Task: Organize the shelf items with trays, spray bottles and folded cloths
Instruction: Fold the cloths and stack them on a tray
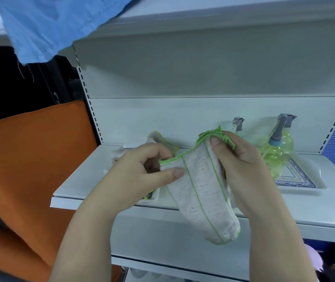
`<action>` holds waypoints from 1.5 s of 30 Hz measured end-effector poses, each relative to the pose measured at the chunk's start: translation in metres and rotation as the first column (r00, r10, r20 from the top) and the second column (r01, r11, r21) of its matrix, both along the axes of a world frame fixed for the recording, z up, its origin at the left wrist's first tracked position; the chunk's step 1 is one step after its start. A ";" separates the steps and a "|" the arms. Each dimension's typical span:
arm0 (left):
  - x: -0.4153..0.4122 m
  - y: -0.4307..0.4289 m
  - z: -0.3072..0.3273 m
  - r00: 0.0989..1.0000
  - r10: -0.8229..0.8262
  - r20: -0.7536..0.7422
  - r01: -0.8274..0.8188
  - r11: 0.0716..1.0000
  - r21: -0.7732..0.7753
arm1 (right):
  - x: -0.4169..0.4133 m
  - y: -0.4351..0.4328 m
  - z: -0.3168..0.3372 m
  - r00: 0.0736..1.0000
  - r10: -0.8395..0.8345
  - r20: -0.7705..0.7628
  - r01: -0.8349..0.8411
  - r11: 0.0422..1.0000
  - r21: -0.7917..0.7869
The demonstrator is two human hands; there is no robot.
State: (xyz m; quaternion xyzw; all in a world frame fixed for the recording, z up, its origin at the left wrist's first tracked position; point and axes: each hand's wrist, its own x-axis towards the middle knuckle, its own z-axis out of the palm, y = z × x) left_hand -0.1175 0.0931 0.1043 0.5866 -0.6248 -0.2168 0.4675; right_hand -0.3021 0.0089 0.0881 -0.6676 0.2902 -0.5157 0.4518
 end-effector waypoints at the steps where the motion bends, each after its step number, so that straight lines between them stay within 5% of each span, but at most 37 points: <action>1: 0.000 -0.001 -0.002 1.000 -0.018 0.024 0.018 1.000 -0.007 | -0.001 0.000 0.000 1.000 0.012 0.004 -0.012 1.000 0.009; 5: -0.005 -0.001 -0.004 1.000 -0.008 -0.001 0.008 0.999 0.042 | -0.004 -0.002 -0.005 1.000 0.025 0.015 -0.026 0.999 0.023; 13: -0.014 -0.007 0.003 0.969 0.150 -0.196 -0.172 0.980 -0.103 | 0.002 -0.005 -0.009 0.992 0.079 0.102 -0.086 0.994 0.073; 20: -0.020 -0.006 0.018 0.924 0.063 -0.377 -0.133 0.978 -0.164 | 0.013 -0.005 -0.012 0.987 0.152 0.044 -0.155 0.985 0.073; 29: -0.011 -0.008 0.020 0.833 -0.052 -0.551 -0.055 0.983 -0.176 | 0.029 -0.007 -0.015 0.971 0.146 0.190 -0.179 0.969 0.168; 33: -0.004 -0.022 0.005 0.745 0.047 -0.665 -0.114 0.992 -0.058 | 0.039 -0.006 -0.016 0.962 0.106 0.252 -0.173 0.950 0.260; 38: 0.000 -0.025 -0.035 0.720 0.139 -0.680 0.137 0.932 0.336 | 0.040 -0.014 -0.017 0.966 0.030 0.256 -0.119 0.933 0.339; 41: 0.001 -0.026 -0.045 0.687 0.102 -0.720 0.174 0.938 0.299 | 0.038 -0.023 -0.028 0.987 -0.061 0.146 0.015 0.955 0.296; 45: -0.002 -0.035 -0.034 0.569 0.116 -0.814 0.030 0.986 0.162 | 0.036 -0.029 -0.034 0.953 -0.158 0.258 0.033 0.902 0.431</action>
